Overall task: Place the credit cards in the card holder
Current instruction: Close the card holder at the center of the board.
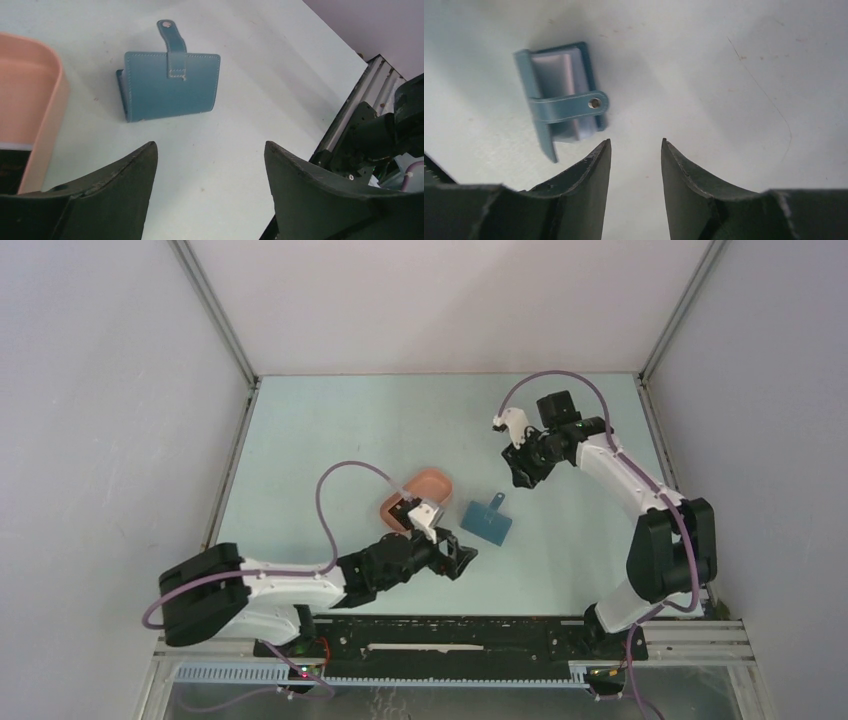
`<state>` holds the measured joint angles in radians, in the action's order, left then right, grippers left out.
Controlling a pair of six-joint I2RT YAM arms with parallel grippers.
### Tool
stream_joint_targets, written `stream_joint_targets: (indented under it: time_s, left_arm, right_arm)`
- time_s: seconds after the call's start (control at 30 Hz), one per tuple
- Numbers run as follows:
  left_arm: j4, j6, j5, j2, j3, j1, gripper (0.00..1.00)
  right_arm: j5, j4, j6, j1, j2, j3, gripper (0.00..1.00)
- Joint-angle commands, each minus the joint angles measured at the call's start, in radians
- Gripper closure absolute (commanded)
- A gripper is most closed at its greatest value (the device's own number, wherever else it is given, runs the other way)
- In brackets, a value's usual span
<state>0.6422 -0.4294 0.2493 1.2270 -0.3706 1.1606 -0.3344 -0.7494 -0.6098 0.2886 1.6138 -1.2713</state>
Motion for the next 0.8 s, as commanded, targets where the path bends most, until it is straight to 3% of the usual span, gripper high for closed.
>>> stream_joint_targets:
  time_s: [0.0, 0.1, 0.17, 0.27, 0.43, 0.77]
  left_arm:
    - [0.015, -0.071, -0.047, 0.145, -0.154, -0.039, 0.27]
    - [0.009, -0.177, -0.129, 0.284, -0.236, -0.121, 0.51]
    - [0.010, -0.210, -0.165, 0.359, -0.276, -0.159, 0.59]
    - [-0.005, -0.210, -0.161, 0.427, -0.331, -0.174, 0.60]
    - [-0.143, -0.204, -0.123, 0.533, -0.443, -0.182, 0.60]
    - [-0.224, -0.219, -0.106, 0.598, -0.487, -0.194, 0.60]
  right_arm:
    - [-0.183, -0.036, 0.027, -0.003, -0.063, 0.007, 0.51]
    - [-0.302, -0.074, 0.026, -0.022, -0.057, 0.012, 0.51]
    - [-0.377, -0.103, 0.008, -0.042, -0.053, 0.016, 0.49]
    - [-0.447, -0.108, -0.005, -0.054, -0.060, 0.057, 0.43]
    - [-0.377, -0.053, 0.030, -0.049, 0.009, 0.085, 0.27]
    - [-0.217, -0.008, 0.125, 0.006, 0.218, 0.027, 0.25]
